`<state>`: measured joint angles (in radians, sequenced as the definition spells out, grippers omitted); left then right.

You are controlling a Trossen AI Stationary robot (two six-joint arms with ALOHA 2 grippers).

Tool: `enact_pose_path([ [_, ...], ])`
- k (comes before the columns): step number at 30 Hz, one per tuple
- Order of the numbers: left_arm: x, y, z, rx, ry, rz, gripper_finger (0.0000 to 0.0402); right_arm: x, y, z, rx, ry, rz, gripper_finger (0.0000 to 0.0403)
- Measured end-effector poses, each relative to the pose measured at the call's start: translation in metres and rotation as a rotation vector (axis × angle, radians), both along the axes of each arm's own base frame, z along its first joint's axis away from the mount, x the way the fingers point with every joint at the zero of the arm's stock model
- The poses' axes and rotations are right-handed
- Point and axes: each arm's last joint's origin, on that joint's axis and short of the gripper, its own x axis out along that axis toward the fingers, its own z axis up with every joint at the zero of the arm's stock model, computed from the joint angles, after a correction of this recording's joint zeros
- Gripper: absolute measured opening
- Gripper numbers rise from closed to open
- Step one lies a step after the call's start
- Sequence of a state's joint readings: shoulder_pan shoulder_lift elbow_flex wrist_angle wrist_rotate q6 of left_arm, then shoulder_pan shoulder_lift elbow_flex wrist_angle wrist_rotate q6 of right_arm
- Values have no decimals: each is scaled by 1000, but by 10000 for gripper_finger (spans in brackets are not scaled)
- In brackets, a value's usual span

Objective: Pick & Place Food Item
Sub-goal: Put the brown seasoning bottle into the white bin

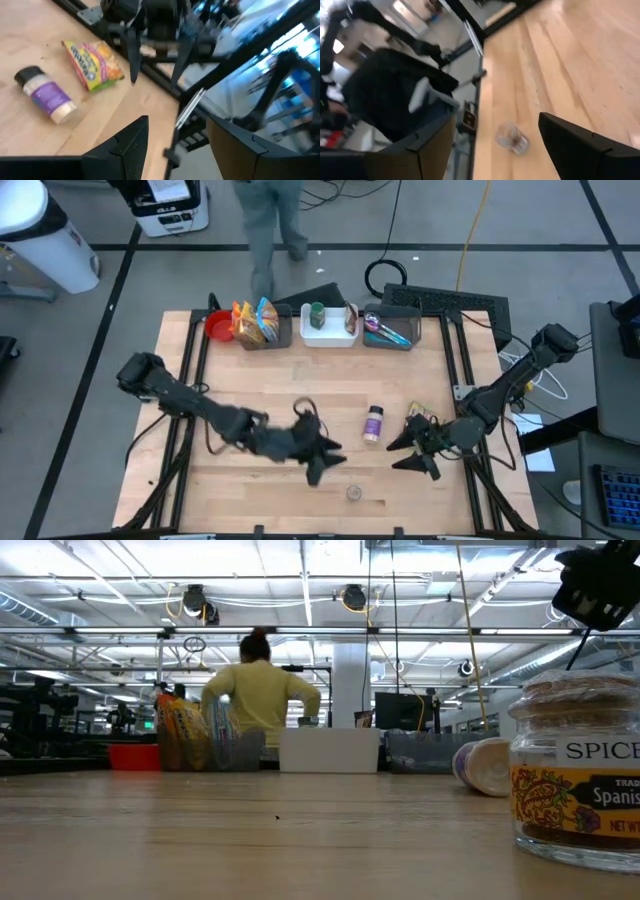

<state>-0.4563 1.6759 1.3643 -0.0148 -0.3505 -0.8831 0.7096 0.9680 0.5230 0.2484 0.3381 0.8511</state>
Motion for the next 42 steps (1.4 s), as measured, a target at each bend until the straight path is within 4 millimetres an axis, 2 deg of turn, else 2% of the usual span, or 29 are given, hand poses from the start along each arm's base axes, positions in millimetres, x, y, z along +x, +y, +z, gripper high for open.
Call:
enact_pose_path([
  [5, 22, -35, -20, 69, 53, -59, 209, 0, -1, 3, 17, -106, -29, 279],
  [9, 39, -54, -40, 147, 110, -141, 209, 1, -2, 4, -21, -124, -77, 279],
  [14, 55, -68, -68, 252, 137, -223, 209, 2, -3, 2, -29, -119, -117, 279],
  [17, 54, -70, -88, 311, 230, -251, 209, 2, -3, 2, -6, -112, -122, 279],
  [20, 46, -68, -101, 346, 369, -253, 209, 2, -3, 2, 19, -103, -129, 279],
  [23, 41, -66, -104, 342, 429, -179, 209, 2, -3, 2, 22, -104, -142, 279],
  [30, 25, -93, -100, 252, 354, 5, 209, 0, 5, -2, 47, -108, -272, 279],
  [34, 11, -117, -93, 207, 227, 117, 209, -2, 17, -1, 88, -178, -361, 279],
  [38, -4, -138, -92, 276, 183, 83, 209, 0, 33, -4, 69, -235, -352, 279],
  [42, -15, -146, -97, 302, 206, 88, 209, 14, 51, -14, 57, -206, -344, 279],
])
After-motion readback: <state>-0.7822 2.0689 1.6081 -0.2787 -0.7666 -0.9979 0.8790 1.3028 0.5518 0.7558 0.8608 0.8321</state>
